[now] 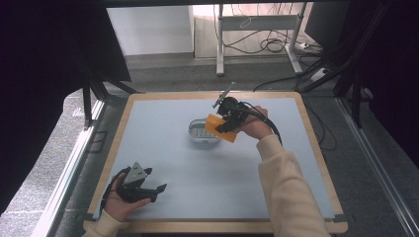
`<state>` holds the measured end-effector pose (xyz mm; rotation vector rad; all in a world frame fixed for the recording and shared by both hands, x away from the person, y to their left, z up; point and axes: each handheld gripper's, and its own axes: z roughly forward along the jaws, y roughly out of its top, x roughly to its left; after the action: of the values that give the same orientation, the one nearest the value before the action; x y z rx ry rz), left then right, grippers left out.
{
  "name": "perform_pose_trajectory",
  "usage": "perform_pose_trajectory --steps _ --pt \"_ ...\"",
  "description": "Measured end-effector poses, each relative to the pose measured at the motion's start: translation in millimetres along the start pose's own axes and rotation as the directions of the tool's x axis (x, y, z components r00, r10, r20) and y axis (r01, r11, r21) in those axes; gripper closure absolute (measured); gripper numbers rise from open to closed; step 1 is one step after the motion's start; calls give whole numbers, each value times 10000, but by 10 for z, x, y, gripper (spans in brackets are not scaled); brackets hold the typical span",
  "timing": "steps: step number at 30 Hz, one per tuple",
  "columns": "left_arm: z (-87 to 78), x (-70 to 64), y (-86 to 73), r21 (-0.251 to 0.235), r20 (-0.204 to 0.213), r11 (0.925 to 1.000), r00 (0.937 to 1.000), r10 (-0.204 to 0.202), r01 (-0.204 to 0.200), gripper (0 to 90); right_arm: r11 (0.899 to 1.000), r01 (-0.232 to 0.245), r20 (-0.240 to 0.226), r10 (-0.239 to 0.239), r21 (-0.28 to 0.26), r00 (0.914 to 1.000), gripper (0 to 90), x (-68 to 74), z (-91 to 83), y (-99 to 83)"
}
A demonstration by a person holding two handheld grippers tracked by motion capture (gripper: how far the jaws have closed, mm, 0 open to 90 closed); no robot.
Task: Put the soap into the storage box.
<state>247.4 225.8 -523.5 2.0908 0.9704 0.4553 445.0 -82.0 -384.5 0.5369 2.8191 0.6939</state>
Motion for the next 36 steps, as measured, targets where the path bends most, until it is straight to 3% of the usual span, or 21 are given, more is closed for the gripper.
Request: perform_pose_trajectory --steps 6,14,25,36 --pt "-11 42 -13 -42 -159 10000 9999 -39 38 210 9998 85 -137 -88 -181 9999 617 -74 32 63" --pt "-10 61 -19 43 -183 10000 9998 -31 31 209 9994 352 -190 -352 27 9992 617 -106 136 226" --pt "-3 70 -18 69 -145 10000 9999 -19 20 209 9984 528 -502 -518 179 9974 617 -209 286 328" --pt "-7 76 -17 89 -113 10000 9999 -16 17 208 9942 998 -565 -975 397 9936 617 -247 467 443"
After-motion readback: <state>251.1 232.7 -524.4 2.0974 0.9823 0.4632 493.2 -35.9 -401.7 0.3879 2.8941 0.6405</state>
